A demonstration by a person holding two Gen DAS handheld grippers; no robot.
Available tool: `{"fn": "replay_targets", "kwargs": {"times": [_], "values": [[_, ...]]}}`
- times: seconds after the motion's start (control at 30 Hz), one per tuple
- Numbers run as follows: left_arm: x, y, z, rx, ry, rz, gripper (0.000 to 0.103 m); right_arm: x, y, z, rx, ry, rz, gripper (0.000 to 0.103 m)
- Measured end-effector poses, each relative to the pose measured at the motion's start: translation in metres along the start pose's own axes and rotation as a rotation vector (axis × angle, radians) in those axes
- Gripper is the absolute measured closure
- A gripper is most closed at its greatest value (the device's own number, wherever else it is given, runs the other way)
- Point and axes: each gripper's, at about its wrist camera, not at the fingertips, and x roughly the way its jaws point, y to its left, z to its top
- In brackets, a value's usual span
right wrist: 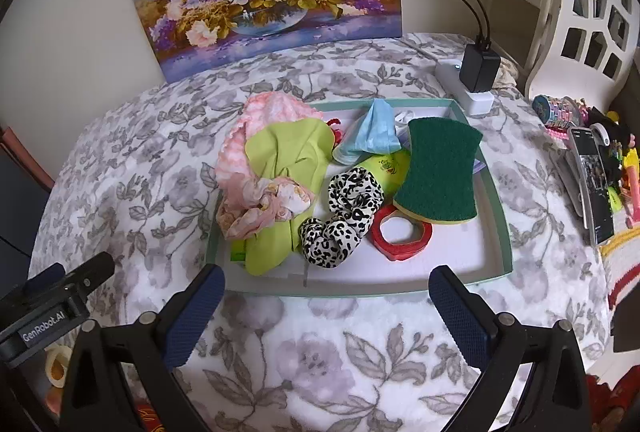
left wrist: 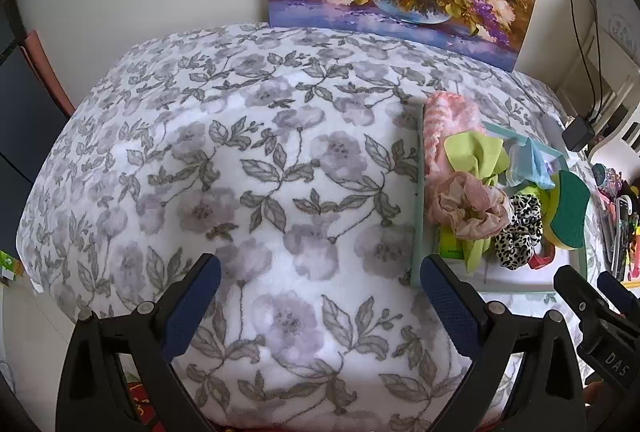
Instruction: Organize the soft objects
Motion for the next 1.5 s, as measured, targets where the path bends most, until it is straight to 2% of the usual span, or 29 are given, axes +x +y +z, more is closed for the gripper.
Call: {"fn": "replay_targets", "kwargs": {"times": [0.83, 0.97, 1.5], "values": [[0.0017, 0.0022, 0.0016, -0.002, -0.015, 0.033, 0.003, 0.0077, -0.004, 0.0025, -0.006, -0.003, -0.019, 0.0], [0.0014, 0.0009, 0.0011, 0.007, -0.018, 0.061, 0.003, 0.0077, -0.0039, 0.0026, -0.007, -0.002, -0.02, 0.0], [-0.001, 0.0028, 0.0017, -0.005, -0.031, 0.048, 0.003, 0.0092, -0.0036, 0.0019, -0.01, 0.0, -0.021, 0.0]]}}
